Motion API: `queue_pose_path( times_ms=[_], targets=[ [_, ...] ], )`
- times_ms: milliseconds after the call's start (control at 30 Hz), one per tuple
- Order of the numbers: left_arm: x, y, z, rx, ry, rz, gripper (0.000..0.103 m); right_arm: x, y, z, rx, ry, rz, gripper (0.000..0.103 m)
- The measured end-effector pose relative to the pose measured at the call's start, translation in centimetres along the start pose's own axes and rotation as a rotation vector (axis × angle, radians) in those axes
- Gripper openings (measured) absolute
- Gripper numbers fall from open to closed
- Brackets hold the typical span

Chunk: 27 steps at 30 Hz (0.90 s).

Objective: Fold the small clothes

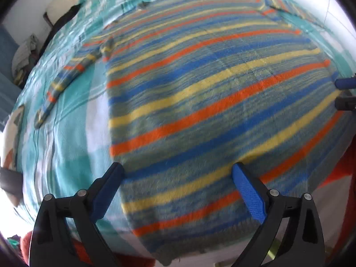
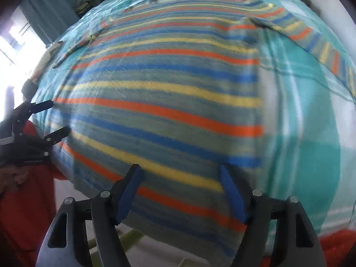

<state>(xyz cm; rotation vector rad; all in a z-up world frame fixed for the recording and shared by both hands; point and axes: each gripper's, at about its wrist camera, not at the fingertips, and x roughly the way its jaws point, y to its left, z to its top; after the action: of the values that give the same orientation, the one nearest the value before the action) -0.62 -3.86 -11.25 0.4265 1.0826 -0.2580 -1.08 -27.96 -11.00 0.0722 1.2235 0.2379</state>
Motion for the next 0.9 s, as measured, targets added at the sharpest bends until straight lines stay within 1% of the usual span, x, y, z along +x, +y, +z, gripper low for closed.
queue_pose_path(
  times_ms=[33,67,100,133,200,233,300,333,400,467,533,600,700,767,900],
  targets=[
    [-0.6,0.4,-0.2,-0.015,-0.01,0.014,0.099,-0.6,-0.2,-0.4,0.014,-0.015,-0.01,0.072],
    [-1.5,0.9,-0.1,-0.038,-0.042,0.029,0.098,-1.5,-0.6,-0.6,0.049,-0.044,-0.017,0.072],
    [-2.3,1.5,0.1,-0.069,-0.086,0.036,0.098,-2.5,-1.0,-0.9,0.072,-0.096,-0.022,0.072],
    [-2.9,2.0,0.3,-0.101,-0.12,0.035,0.098,-3.7,-1.2,-1.0,0.088,-0.166,-0.035,0.073],
    [-3.8,3.3,1.1,-0.18,-0.174,0.022,0.098,-5.8,-1.6,-0.8,0.113,-0.292,-0.07,0.078],
    [-3.9,4.0,1.5,-0.218,-0.19,0.017,0.098,-6.5,-1.7,-0.8,0.123,-0.34,-0.087,0.082],
    [-3.5,5.5,1.9,-0.286,-0.203,0.005,0.098,-7.7,-1.9,-0.5,0.145,-0.428,-0.134,0.083],
    [-3.2,6.0,1.8,-0.314,-0.198,0.007,0.098,-8.0,-2.0,-0.4,0.152,-0.457,-0.158,0.083],
    [-2.2,7.1,1.3,-0.348,-0.178,0.023,0.098,-7.9,-2.1,0.0,0.168,-0.479,-0.203,0.083],
    [-1.3,7.6,0.7,-0.361,-0.147,0.058,0.098,-8.0,-2.7,0.0,0.192,-0.477,-0.217,0.083],
    [-1.0,8.6,0.5,-0.391,-0.129,0.065,0.098,-8.0,-3.4,0.1,0.219,-0.465,-0.226,0.083],
    [-1.1,9.7,0.3,-0.439,-0.136,0.06,0.098,-8.5,-4.4,-0.1,0.243,-0.467,-0.231,0.083],
    [-0.8,10.9,0.3,-0.495,-0.133,0.062,0.098,-8.5,-4.8,0.3,0.252,-0.475,-0.25,0.083],
    [-0.7,11.5,0.3,-0.515,-0.134,0.072,0.098,-8.2,-5.0,0.4,0.248,-0.474,-0.26,0.083],
    [-0.8,12.1,0.1,-0.526,-0.146,0.118,0.098,-8.0,-5.5,0.5,0.252,-0.471,-0.271,0.083]
  ],
)
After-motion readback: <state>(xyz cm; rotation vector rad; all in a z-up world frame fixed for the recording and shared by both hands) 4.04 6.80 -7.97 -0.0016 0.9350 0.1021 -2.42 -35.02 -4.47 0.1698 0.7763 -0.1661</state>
